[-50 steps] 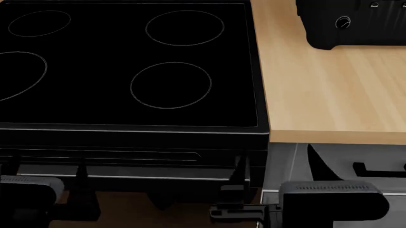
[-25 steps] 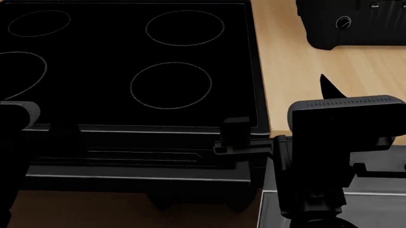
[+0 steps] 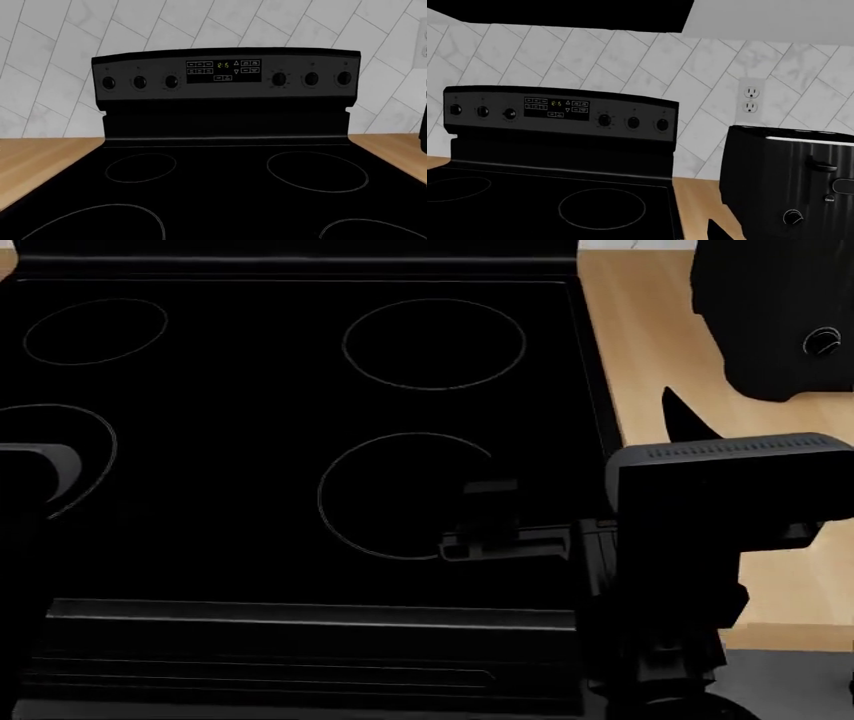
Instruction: Press the start button on the microwave
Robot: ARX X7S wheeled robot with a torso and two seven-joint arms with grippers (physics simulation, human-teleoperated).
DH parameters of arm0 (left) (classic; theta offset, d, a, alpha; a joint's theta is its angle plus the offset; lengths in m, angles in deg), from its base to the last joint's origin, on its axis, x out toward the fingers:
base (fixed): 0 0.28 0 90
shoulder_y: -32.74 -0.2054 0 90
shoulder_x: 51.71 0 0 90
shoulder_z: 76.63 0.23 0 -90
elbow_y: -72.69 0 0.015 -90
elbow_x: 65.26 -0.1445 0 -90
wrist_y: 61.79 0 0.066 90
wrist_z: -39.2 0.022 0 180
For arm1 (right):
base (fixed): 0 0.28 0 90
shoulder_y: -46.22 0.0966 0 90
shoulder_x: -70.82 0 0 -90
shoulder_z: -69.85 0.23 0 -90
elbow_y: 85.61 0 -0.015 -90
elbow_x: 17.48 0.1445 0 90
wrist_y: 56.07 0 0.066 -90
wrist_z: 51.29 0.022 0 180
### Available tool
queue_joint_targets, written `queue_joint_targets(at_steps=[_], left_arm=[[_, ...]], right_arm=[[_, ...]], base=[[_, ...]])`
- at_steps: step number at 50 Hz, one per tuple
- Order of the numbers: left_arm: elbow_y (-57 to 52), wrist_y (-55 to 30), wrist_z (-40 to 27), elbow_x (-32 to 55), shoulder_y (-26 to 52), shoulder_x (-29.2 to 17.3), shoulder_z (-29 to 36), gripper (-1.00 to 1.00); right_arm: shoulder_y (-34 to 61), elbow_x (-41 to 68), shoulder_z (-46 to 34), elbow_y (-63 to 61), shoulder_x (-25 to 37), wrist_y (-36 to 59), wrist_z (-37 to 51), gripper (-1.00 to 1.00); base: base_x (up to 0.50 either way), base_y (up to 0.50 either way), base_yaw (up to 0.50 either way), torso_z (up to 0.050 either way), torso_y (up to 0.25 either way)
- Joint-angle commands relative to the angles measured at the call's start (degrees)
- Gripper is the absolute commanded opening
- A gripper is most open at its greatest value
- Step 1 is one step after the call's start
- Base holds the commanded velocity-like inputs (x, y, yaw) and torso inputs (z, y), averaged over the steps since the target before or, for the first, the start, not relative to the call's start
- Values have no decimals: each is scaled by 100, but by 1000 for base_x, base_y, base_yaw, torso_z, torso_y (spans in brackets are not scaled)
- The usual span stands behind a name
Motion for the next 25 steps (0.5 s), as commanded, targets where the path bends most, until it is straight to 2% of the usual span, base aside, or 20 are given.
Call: queue_joint_targets(at_steps=[1, 8, 15, 20, 25], left_arm=[[-27, -14, -58, 48, 12, -46, 27, 100], [-34, -8, -89, 82, -1, -63, 43, 100], [6, 49, -107, 114, -21, -89, 47, 100], [-7, 44, -127, 138, -24, -103, 58, 100], [-12, 31, -151, 164, -19, -110, 66, 100]], right_arm=[[-25, 124, 72, -37, -19, -2, 14, 100], [-40, 269, 164, -40, -71, 15, -10, 100], [-21, 386, 201, -39, -109, 49, -22, 100], [-28, 435, 190, -60, -111, 98, -5, 100], [-63, 384, 88, -76, -49, 0, 14, 100]], base=[[406, 352, 0, 0, 0], [408, 328, 0, 0, 0], [404, -31, 0, 0, 0], [26, -282, 0, 0, 3], [0, -30, 0, 0, 0]])
